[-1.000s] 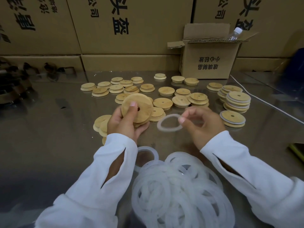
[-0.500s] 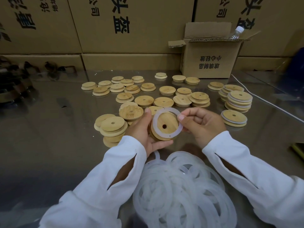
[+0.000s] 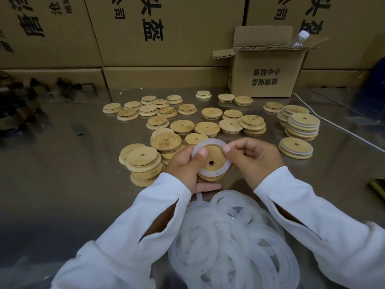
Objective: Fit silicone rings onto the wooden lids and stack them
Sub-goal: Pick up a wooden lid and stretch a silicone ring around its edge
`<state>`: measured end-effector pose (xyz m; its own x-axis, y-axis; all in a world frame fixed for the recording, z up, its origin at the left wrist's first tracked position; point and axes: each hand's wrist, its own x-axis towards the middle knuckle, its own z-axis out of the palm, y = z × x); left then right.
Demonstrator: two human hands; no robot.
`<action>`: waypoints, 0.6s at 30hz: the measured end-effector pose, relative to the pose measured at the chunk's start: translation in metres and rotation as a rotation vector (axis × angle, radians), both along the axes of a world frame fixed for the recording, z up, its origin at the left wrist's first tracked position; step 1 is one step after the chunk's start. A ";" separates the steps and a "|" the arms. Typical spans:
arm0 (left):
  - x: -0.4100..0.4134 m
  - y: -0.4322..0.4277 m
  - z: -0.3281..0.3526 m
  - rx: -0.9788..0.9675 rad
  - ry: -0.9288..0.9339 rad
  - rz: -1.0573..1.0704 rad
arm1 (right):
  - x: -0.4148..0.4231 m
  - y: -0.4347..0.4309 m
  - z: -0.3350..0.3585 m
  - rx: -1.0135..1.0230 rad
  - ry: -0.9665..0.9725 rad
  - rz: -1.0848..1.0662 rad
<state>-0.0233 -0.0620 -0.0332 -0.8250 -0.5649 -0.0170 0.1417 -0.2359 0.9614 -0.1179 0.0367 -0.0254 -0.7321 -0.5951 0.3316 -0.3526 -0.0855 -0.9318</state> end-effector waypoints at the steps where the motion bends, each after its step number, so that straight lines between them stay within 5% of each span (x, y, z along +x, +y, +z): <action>1: 0.000 0.000 0.000 -0.004 0.007 0.001 | 0.000 0.000 0.001 -0.006 -0.012 -0.003; 18: 0.001 -0.004 -0.001 -0.120 0.098 0.077 | 0.003 0.000 0.004 0.030 0.025 -0.018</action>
